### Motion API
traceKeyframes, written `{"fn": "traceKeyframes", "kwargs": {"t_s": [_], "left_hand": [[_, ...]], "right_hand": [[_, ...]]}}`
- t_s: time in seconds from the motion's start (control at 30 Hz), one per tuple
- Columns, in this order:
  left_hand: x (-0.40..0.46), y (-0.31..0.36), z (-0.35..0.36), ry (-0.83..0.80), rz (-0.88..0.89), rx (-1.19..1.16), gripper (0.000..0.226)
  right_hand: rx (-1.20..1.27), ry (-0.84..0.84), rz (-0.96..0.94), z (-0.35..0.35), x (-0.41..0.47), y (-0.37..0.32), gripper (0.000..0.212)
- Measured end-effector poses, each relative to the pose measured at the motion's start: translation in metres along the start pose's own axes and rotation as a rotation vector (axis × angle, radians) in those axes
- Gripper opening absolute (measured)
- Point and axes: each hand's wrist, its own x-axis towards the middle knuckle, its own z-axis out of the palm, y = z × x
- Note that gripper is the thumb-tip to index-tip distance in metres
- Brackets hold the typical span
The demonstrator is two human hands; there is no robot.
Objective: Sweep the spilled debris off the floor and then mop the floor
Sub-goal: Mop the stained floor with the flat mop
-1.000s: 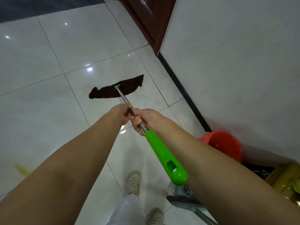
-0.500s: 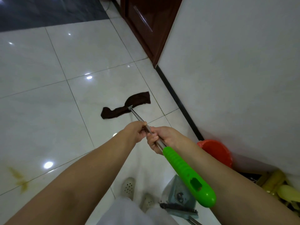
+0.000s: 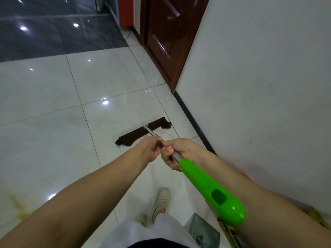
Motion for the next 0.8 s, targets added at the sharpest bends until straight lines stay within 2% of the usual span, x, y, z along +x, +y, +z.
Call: {"fn": "traceKeyframes", "kwargs": {"t_s": [0.23,0.47,0.63,0.8], "left_hand": [[0.007,0.024,0.019,0.032,0.017,-0.050,0.034],[0.029,0.015,0.029,0.050,-0.071,-0.029,0.030],[0.043,0.005,0.038,0.059,-0.145,-0.004,0.025],[0.057,0.011,0.053,0.065,-0.126,-0.018,0.026]], "right_hand": [[-0.030,-0.042,-0.010,0.003,0.001,-0.028,0.028],[-0.034,-0.006,0.044,-0.013,0.016,-0.041,0.027],[-0.001,0.020,0.099,-0.025,0.029,-0.052,0.014],[-0.002,0.018,0.121,-0.035,0.039,-0.074,0.025]]}}
